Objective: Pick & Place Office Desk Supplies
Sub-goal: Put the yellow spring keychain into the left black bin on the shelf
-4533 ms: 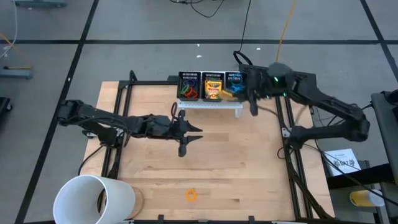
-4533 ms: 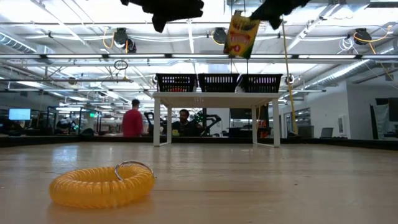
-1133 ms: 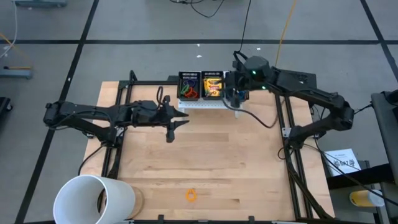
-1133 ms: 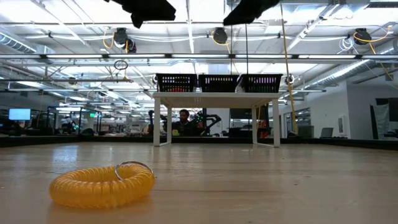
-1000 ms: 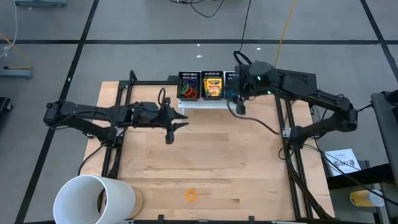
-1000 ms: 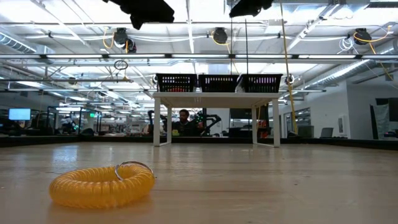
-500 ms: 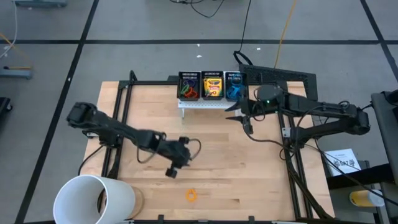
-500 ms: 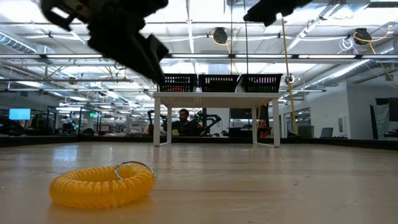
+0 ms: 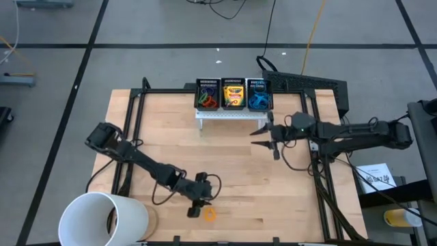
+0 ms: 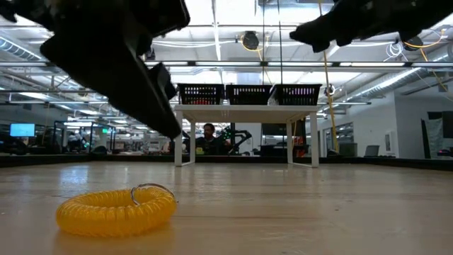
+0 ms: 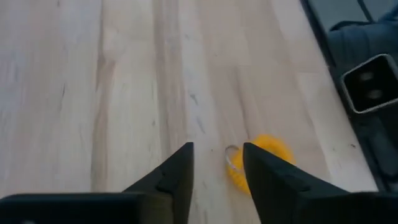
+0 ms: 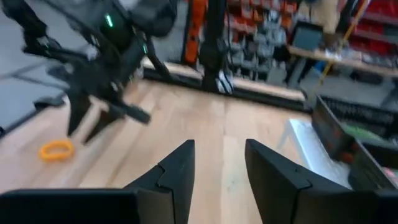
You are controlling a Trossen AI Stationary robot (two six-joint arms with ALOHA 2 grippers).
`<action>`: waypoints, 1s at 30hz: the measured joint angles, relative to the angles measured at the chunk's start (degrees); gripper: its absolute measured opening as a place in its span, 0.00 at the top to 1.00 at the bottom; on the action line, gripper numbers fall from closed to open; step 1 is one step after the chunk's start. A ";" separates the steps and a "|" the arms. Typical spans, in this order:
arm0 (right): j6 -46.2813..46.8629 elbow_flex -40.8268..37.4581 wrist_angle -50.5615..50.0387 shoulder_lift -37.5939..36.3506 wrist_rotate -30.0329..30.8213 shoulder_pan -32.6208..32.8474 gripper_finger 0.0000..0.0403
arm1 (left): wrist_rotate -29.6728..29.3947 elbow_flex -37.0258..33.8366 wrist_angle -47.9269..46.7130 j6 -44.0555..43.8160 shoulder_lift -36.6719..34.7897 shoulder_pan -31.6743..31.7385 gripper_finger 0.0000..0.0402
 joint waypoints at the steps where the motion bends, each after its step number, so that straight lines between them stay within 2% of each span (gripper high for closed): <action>1: 0.18 -1.02 1.97 -0.53 0.00 0.66 0.68 | -0.87 0.00 0.39 -1.11 0.70 -0.52 0.62; 8: 0.93 -3.40 8.71 -3.39 0.11 5.57 0.68 | 0.39 -0.01 5.39 -4.04 6.18 -3.95 0.43; 13: 1.50 -3.38 10.55 -3.90 0.22 8.25 0.68 | -1.06 0.07 9.67 -4.22 9.40 -5.47 0.39; 19: 1.08 -3.38 9.94 -3.69 3.74 9.93 0.68 | -5.21 0.22 10.24 -5.81 12.13 -5.95 0.42; 23: 0.44 -3.38 10.09 -3.69 4.96 10.37 0.68 | -7.88 0.28 9.90 -3.03 12.32 -6.02 0.46; 26: 0.21 -3.38 10.22 -3.72 4.96 10.37 0.68 | -8.98 0.22 9.51 1.60 12.39 -6.09 0.52; 30: -0.04 -3.38 10.02 -3.69 4.98 10.37 0.68 | -9.78 0.23 8.22 6.02 12.40 -6.03 0.64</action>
